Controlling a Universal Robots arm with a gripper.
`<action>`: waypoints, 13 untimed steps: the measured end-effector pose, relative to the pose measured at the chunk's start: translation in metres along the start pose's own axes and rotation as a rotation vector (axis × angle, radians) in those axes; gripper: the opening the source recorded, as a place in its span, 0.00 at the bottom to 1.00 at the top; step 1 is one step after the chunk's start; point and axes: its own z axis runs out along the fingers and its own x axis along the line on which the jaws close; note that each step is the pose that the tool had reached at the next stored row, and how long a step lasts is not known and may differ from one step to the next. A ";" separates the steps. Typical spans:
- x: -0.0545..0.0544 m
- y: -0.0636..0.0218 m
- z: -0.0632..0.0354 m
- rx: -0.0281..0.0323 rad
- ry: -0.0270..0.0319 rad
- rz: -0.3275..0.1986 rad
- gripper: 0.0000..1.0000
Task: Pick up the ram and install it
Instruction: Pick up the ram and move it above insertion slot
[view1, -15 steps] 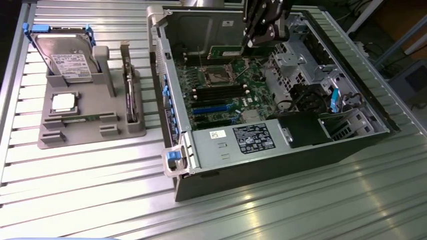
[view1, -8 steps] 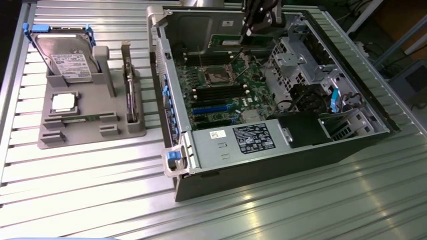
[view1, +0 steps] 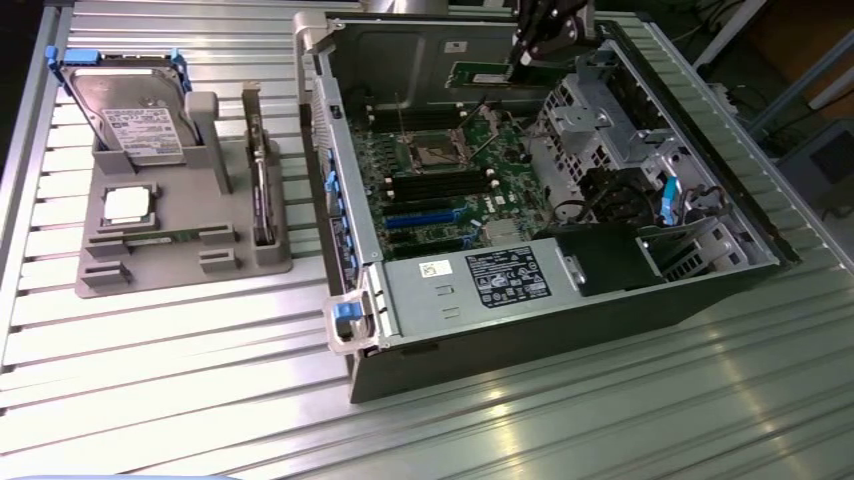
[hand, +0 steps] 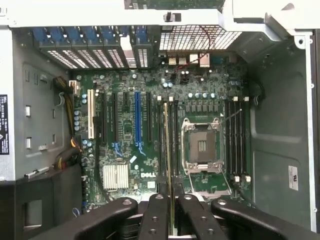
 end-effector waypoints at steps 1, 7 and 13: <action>0.003 -0.0052 -0.0005 -0.0081 0.0001 0.000 0.14; 0.005 -0.0101 -0.0008 -0.0168 0.0004 0.001 0.14; 0.005 -0.0101 -0.0008 -0.0168 0.0003 0.001 0.14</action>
